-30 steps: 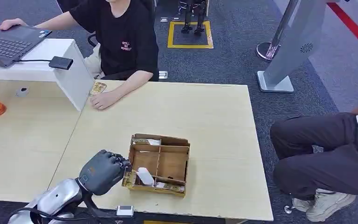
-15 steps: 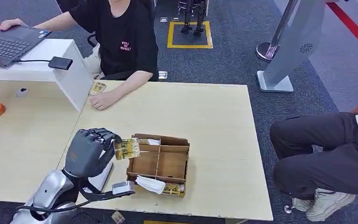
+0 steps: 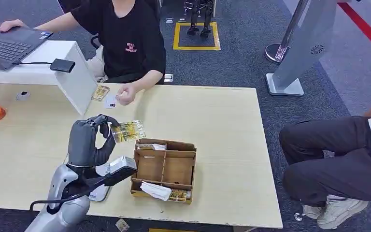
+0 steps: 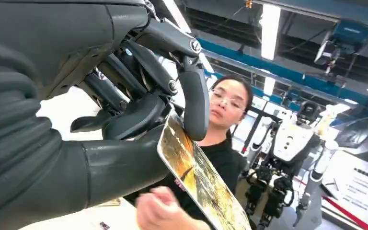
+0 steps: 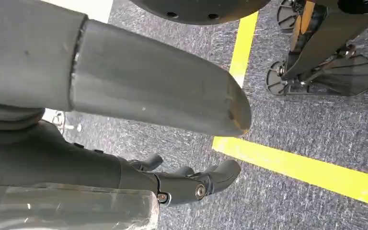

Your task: Pass the card to the sensor for recognition and then transmit it.

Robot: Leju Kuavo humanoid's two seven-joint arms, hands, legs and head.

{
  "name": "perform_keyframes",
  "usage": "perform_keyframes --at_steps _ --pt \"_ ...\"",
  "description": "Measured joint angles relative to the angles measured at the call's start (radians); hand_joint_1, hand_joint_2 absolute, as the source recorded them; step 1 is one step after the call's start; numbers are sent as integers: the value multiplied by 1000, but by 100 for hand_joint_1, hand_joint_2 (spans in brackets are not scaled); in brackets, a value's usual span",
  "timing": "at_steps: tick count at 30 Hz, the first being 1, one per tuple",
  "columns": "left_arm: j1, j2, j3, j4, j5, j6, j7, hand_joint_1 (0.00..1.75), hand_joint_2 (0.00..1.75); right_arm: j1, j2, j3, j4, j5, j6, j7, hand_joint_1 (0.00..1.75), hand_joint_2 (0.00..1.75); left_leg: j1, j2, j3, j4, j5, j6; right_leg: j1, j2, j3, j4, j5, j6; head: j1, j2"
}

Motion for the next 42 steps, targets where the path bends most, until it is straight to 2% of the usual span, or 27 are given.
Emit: perform_keyframes --at_steps 5,11,15,21,42 --pt "-39 -46 54 61 120 34 -26 175 175 -2 0 13 0 18 -1 -2 0 0 0 0 0 0 1 0 0 0 0 0 0 0 0 0" --pt "-134 -103 155 196 207 86 -42 175 175 -4 0 39 0 32 -3 -2 0 0 0 0 0 0 2 -1 0 0 0 0 2 0 0 0" --pt "-184 -121 205 287 240 116 -55 175 175 -5 0 54 0 40 -3 -2 0 0 0 0 0 0 2 -1 0 0 0 0 2 0 0 0" --pt "-229 -137 267 407 292 118 -89 175 175 -6 0 69 1 48 -2 -2 0 0 0 0 0 0 2 -1 0 0 0 0 2 0 0 0" --pt "-277 -158 305 580 317 115 -95 175 175 -7 0 90 1 58 -2 -2 0 0 0 0 0 0 2 -1 0 0 0 0 2 0 0 0"
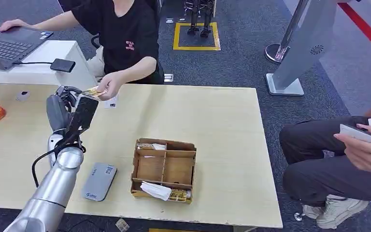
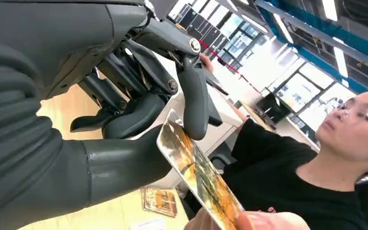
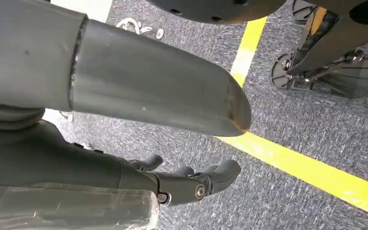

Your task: Pass the card to the sensor for recognition and then transmit it.

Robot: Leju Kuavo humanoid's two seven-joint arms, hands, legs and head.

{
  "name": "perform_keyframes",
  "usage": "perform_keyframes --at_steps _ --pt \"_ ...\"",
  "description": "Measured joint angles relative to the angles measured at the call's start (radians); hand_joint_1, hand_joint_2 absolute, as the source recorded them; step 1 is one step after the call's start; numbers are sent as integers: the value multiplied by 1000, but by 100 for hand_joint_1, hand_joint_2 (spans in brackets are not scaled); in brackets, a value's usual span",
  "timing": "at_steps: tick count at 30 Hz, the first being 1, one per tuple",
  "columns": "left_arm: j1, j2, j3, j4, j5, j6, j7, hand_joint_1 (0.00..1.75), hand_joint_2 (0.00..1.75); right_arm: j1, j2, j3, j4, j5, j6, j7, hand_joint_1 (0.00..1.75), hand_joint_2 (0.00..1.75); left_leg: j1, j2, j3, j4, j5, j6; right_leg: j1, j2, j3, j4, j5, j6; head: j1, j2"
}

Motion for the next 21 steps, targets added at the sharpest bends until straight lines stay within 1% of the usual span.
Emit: perform_keyframes --at_steps 1,3,4,12,13,15,17,18,21 --pt "0 0 1 7 0 0 -3 9 175 0 0 2 0 0 0 0 0 0 0 0 0 0 0 0 0 0 0 0 0 0 0 0" --pt "0 -2 2 17 4 -11 -9 9 175 0 0 2 0 0 0 2 0 0 0 0 0 0 0 0 0 0 0 0 0 0 0 0" --pt "0 -3 2 21 13 -21 -13 0 175 0 0 2 0 0 0 2 0 0 0 0 0 0 0 0 0 0 0 0 0 0 0 0" --pt "11 -20 2 30 43 -40 -28 0 175 0 0 2 0 -6 0 4 0 0 0 0 0 0 0 0 0 0 0 0 0 0 0 0" --pt "14 -25 2 30 52 -43 -30 0 0 0 0 2 0 -8 0 4 0 0 0 0 0 0 0 0 0 0 0 0 0 0 0 0" --pt "24 -30 2 29 74 -48 -33 0 0 1 0 2 0 -11 -1 4 0 0 0 0 0 0 0 0 0 0 0 0 0 0 0 0" --pt "50 -37 2 7 117 -65 -49 0 0 1 0 2 0 -15 -2 4 0 0 0 0 0 0 0 0 0 0 0 0 0 0 0 0" --pt "63 -41 2 -22 165 -82 -61 0 0 1 0 2 0 -19 -5 4 0 0 0 0 0 0 0 0 0 0 0 0 0 0 0 0" --pt "111 -50 2 -90 251 -117 -77 0 0 1 0 2 0 -29 -9 4 0 0 0 0 0 0 0 0 0 0 0 0 0 0 0 0"
